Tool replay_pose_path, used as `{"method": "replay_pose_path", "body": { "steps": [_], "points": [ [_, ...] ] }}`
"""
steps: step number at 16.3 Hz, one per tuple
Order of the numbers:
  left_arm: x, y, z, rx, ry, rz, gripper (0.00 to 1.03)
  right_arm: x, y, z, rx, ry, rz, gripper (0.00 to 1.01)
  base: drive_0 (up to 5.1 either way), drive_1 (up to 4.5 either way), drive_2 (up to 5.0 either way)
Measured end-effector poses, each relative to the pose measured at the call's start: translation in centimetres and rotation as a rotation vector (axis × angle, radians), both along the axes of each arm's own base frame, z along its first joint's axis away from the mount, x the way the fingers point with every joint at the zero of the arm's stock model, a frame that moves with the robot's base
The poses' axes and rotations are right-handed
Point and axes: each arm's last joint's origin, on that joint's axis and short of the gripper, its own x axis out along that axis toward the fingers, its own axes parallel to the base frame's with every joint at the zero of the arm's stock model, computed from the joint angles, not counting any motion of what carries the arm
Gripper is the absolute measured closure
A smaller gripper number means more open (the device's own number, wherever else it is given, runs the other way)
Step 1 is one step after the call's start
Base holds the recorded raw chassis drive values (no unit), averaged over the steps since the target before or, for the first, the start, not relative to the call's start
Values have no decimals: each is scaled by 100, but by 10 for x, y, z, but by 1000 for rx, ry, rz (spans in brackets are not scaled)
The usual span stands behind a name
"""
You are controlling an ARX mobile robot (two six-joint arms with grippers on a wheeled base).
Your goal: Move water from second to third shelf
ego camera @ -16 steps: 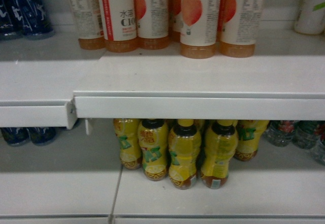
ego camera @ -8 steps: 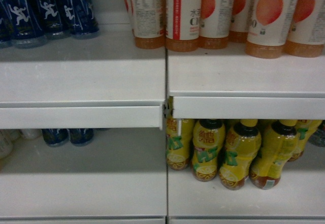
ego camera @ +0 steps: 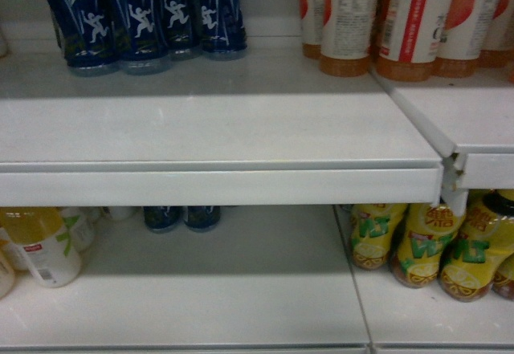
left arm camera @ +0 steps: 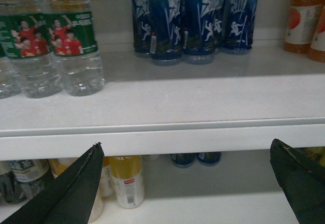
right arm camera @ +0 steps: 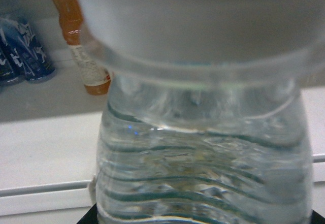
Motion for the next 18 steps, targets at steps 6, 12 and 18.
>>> {"method": "replay_pose_path", "body": {
  "steps": [6,12,18],
  "points": [
    [0,0,0,0,0,0,5,0,0,0,0,3,-1,58,-481,232,232],
    [0,0,0,0,0,0,5,0,0,0,0,0,-1,58,-477,234,234],
    [0,0,0,0,0,0,5,0,0,0,0,4,3,58,-485,226,226]
  ]
}}
